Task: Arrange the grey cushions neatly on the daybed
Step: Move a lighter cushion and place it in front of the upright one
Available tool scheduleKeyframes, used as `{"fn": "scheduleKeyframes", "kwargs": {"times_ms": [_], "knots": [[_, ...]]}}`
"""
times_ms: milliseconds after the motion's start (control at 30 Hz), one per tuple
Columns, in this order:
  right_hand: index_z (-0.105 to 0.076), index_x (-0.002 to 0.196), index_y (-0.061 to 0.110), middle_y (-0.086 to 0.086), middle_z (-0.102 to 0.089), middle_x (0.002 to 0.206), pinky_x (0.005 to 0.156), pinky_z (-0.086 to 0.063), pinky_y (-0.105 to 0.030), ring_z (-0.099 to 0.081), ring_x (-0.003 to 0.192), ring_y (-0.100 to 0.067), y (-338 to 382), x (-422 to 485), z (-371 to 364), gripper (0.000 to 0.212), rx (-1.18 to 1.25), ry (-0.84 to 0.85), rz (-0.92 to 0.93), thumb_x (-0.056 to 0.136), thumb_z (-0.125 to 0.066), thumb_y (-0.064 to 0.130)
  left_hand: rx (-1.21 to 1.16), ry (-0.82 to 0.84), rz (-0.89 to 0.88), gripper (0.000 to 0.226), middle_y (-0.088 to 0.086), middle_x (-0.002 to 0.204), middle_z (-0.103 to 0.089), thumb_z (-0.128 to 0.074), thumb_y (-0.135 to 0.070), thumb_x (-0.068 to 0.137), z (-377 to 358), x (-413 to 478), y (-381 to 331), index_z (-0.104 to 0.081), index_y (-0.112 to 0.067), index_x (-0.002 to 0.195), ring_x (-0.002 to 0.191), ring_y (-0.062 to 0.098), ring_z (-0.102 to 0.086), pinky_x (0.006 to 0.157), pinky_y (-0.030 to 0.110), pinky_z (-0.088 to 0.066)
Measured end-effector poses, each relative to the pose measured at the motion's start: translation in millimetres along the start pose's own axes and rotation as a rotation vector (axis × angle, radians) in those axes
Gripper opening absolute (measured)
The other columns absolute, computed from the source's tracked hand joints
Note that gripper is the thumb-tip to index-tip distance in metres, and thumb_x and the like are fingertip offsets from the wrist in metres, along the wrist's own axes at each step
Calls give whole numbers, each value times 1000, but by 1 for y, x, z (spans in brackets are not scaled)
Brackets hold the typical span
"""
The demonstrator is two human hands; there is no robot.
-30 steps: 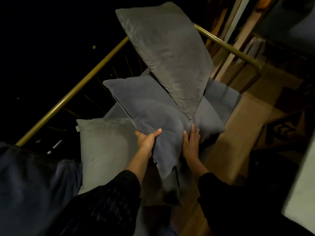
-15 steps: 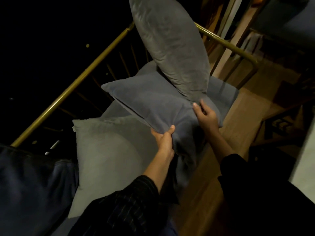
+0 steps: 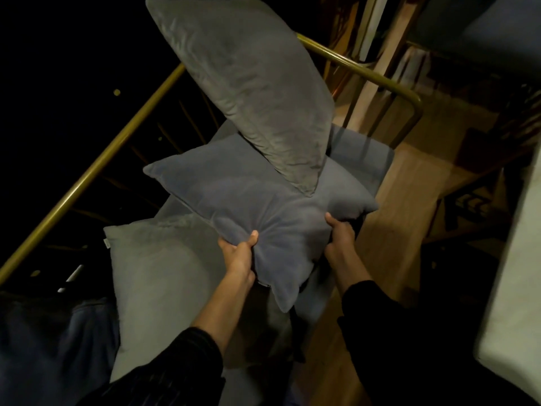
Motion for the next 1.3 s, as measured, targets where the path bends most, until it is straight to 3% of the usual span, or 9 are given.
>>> {"fn": "scheduleKeyframes", "kwargs": {"times_ms": [133,267,433,500,600,700,800,1000,1300], "knots": [[-58,121,-1,-11,-64,113,93,-51,-41,-61,99,-27,35,-2,-16,41,-54,54,180,81,-60,-9,-95,37,94,75,9,140,-52,-71,-6,84,-6,-2,8,-29,-15,146,116,26,-56,105,51,-45],[-53,83,9,-8,-55,84,64,-51,-28,-52,73,-24,50,21,-7,15,-197,-6,168,86,-53,-6,-63,134,188,81,13,144,-49,-66,-4,88,-44,-17,17,-15,-17,150,123,31,-56,105,53,-45],[-33,145,4,-9,-50,124,86,-48,-38,-49,109,-25,40,38,15,53,-412,87,189,96,-50,15,326,376,313,61,12,132,-58,-63,-16,92,-51,-34,20,-29,-17,141,104,26,-57,93,50,-49],[-47,136,7,-7,-55,120,88,-49,-36,-52,106,-24,22,23,23,40,-379,24,238,99,-43,23,491,324,196,62,5,121,-65,-77,-23,79,-21,-17,8,-47,-15,133,105,27,-63,86,42,-52],[-55,110,17,0,-55,91,66,-51,-17,-54,94,-24,-36,-11,42,29,-222,16,166,105,-28,24,686,124,-111,39,19,109,-73,-81,-15,75,41,10,-26,-69,-1,109,101,31,-69,82,36,-53],[-38,142,1,-20,-57,128,95,-46,-25,-40,133,-41,-119,-44,53,49,-470,54,-69,104,-28,30,955,-112,-291,39,26,119,-64,-72,-11,80,121,35,-54,-65,1,117,112,39,-61,97,39,-46],[-40,142,0,-22,-40,149,109,-31,-34,-37,138,-36,-180,-85,52,62,-782,82,-246,99,-38,44,1146,-262,-250,60,27,138,-42,-71,-26,83,195,58,-60,-49,-3,134,128,46,-41,108,45,-36],[-45,142,10,-12,-42,150,116,-28,-37,-39,138,-32,-180,-93,9,86,-1002,188,-134,78,-58,66,766,-118,-37,119,14,158,-29,-79,-57,65,264,90,-32,-10,-23,156,144,34,-32,119,44,-29],[-43,138,-4,-25,-46,144,110,-34,-42,-42,134,-41,-175,-125,-6,83,-1121,66,120,87,-50,61,600,-74,-59,136,5,149,-45,-80,-72,34,270,85,-26,-21,-31,150,135,32,-45,114,46,-37]]}}
Point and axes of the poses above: each hand's wrist, its own x-axis towards the middle knuckle, its own z-axis out of the back of the hand, y = z × x, the point moved 4 cm from there along x, towards the middle knuckle
